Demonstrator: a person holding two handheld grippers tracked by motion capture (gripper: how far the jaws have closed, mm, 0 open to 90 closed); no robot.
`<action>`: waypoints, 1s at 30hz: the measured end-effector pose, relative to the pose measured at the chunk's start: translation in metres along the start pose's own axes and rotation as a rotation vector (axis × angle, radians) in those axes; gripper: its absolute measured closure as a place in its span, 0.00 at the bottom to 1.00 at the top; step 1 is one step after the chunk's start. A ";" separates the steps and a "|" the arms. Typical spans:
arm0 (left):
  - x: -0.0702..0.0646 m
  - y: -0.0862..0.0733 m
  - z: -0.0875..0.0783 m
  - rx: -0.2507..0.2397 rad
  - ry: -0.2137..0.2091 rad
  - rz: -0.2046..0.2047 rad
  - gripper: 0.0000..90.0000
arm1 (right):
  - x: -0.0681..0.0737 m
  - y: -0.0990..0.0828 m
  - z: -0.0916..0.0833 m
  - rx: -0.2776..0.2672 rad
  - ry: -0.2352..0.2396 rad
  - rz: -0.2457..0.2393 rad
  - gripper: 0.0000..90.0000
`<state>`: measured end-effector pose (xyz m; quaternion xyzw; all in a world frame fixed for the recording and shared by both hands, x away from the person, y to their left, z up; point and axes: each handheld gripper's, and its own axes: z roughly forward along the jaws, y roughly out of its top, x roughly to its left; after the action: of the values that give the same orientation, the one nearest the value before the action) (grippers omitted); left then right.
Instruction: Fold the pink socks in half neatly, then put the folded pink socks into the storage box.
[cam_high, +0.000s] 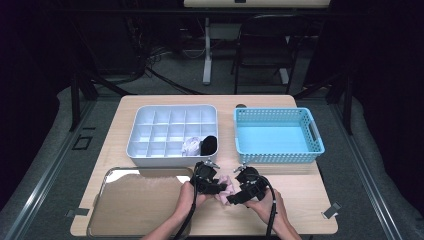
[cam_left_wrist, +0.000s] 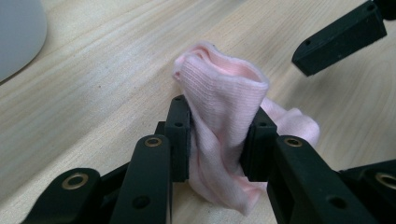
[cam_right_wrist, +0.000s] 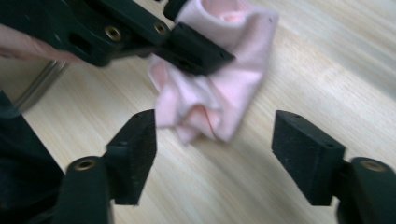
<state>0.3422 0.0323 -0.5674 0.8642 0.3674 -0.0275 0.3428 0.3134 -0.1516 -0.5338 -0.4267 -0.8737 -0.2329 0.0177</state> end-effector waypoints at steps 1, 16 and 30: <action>0.000 0.000 0.000 -0.003 -0.004 -0.003 0.77 | -0.002 -0.001 -0.002 -0.014 0.010 0.014 0.30; 0.002 0.001 -0.003 -0.028 -0.038 -0.010 0.78 | -0.039 -0.008 -0.025 -0.056 -0.017 0.086 0.13; -0.001 0.003 -0.014 -0.056 -0.055 0.008 0.78 | -0.055 -0.010 -0.029 -0.020 -0.045 0.104 0.10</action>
<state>0.3409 0.0386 -0.5550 0.8545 0.3550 -0.0395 0.3771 0.3356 -0.2094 -0.5246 -0.4767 -0.8483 -0.2306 0.0058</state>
